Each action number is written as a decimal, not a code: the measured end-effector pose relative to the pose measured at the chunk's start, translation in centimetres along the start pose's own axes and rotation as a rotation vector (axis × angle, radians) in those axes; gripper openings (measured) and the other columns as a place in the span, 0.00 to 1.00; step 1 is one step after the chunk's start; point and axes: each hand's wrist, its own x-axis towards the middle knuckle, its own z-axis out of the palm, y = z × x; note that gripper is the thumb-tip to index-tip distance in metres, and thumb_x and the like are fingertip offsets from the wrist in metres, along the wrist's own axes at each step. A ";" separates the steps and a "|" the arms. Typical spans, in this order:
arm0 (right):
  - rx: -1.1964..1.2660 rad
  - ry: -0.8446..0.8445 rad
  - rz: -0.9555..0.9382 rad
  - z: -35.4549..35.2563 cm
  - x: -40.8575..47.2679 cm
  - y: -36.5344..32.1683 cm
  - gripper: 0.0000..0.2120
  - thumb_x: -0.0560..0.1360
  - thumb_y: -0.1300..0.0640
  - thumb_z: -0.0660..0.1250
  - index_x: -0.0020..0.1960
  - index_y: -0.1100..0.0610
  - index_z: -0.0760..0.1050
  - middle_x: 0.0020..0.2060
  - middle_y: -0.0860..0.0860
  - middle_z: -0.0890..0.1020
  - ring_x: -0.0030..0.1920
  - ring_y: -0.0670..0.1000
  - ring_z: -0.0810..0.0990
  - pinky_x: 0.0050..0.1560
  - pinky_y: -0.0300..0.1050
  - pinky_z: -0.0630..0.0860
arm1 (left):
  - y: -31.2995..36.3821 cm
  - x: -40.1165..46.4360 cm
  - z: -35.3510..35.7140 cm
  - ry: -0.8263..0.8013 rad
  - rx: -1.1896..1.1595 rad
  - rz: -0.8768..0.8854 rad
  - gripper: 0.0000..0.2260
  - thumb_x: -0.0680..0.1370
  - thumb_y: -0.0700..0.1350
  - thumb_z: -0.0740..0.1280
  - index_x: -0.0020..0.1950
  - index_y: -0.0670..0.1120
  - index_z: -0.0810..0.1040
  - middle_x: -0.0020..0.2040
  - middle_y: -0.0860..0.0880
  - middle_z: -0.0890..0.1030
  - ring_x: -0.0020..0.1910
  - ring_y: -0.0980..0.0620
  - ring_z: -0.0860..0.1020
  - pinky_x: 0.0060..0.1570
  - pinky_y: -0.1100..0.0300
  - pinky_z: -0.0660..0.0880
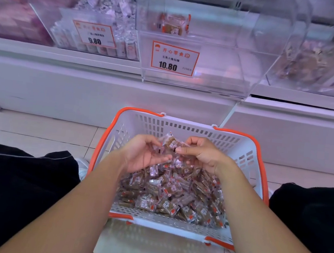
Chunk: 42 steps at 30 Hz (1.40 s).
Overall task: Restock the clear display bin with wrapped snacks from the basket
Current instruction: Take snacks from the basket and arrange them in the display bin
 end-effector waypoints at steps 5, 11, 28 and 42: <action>-0.166 -0.109 -0.007 -0.3 -0.6 -1.4 0.14 0.58 0.60 0.82 0.36 0.55 0.77 0.34 0.54 0.84 0.34 0.52 0.83 0.33 0.43 0.80 | 0.5 -0.9 1.0 -0.106 0.147 -0.220 0.32 0.78 0.61 0.64 0.72 0.41 0.66 0.63 0.29 0.75 0.55 0.35 0.81 0.48 0.50 0.83; -0.195 0.155 -0.191 0.2 -0.6 -2.8 0.25 0.50 0.46 0.84 0.43 0.49 0.79 0.46 0.52 0.85 0.42 0.49 0.83 0.37 0.42 0.79 | 0.9 -0.4 2.3 0.036 0.152 0.014 0.18 0.80 0.45 0.65 0.68 0.41 0.71 0.52 0.34 0.82 0.41 0.46 0.83 0.39 0.59 0.83; -0.425 0.017 -0.293 3.6 -1.7 -5.8 0.60 0.65 0.73 0.76 0.79 0.40 0.43 0.77 0.49 0.60 0.52 0.45 0.82 0.50 0.49 0.83 | 1.0 0.2 3.8 0.035 0.352 0.158 0.13 0.79 0.46 0.68 0.61 0.42 0.76 0.49 0.44 0.83 0.42 0.50 0.81 0.48 0.55 0.80; -0.284 -0.008 -0.317 5.4 -2.2 -5.6 0.35 0.80 0.65 0.65 0.79 0.47 0.53 0.69 0.51 0.73 0.64 0.50 0.78 0.67 0.54 0.74 | 1.8 0.7 4.6 0.528 0.405 0.357 0.32 0.82 0.65 0.45 0.57 0.44 0.80 0.45 0.35 0.84 0.38 0.40 0.79 0.36 0.51 0.74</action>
